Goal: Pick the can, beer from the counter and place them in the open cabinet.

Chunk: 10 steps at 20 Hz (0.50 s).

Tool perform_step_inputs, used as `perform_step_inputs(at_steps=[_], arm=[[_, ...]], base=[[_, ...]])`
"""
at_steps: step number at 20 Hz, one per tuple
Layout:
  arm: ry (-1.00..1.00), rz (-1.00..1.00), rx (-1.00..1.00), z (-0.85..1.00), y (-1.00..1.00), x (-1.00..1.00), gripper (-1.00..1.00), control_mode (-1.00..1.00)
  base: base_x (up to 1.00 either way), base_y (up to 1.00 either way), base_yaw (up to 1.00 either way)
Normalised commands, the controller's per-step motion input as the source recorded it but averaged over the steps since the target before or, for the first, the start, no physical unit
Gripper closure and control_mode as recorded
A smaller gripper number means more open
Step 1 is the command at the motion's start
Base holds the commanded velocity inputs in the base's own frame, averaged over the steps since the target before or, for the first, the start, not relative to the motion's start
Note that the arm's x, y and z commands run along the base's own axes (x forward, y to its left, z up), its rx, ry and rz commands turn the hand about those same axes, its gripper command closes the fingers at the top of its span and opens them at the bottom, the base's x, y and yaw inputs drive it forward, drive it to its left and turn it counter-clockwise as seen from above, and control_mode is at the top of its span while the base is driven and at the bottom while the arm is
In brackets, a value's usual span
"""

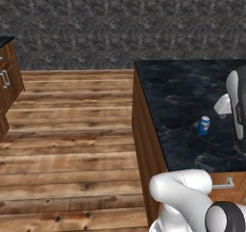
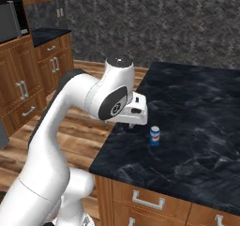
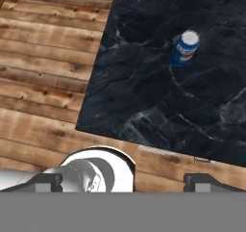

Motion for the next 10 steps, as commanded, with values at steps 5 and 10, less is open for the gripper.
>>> perform_step_inputs(at_steps=[5, 10], arm=[[0.00, 0.00, 0.00, -0.35, -0.08, 0.53, -1.00, -1.00], [0.00, 0.00, 0.00, -0.27, -0.22, 0.51, -1.00, -1.00]], base=[[0.00, 0.00, 0.00], [0.00, 0.00, 0.00]])
